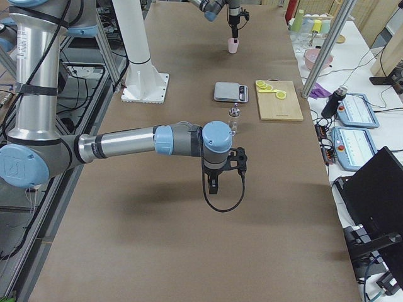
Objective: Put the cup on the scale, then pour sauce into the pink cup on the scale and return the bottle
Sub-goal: 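Reach the left gripper to the pink cup and grasp it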
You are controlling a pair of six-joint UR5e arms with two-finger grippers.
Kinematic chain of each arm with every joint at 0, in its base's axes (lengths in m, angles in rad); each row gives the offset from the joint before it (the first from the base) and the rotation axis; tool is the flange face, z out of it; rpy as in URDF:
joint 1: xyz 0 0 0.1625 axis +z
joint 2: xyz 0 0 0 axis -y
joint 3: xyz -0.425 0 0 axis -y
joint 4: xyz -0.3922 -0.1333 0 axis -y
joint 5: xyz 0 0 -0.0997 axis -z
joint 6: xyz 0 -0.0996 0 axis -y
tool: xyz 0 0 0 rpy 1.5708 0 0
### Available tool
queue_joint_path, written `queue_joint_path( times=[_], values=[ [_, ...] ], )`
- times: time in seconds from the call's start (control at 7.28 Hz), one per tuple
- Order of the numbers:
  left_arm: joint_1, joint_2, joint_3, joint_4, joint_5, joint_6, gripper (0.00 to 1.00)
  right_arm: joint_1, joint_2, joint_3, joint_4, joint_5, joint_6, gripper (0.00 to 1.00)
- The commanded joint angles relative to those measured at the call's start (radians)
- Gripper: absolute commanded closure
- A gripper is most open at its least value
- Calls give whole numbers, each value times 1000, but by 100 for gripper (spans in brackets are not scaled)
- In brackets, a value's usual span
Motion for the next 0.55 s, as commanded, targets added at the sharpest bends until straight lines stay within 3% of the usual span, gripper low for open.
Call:
queue_joint_path(
  times=[0.0, 0.41],
  values=[
    [-2, 8, -20, 0, -11, 0, 50, 0, 0, 2, 0, 3, 1, 0],
    [0, 55, -60, 4, -56, 0, 83, -6, 0, 2, 0, 4, 1, 0]
  ],
)
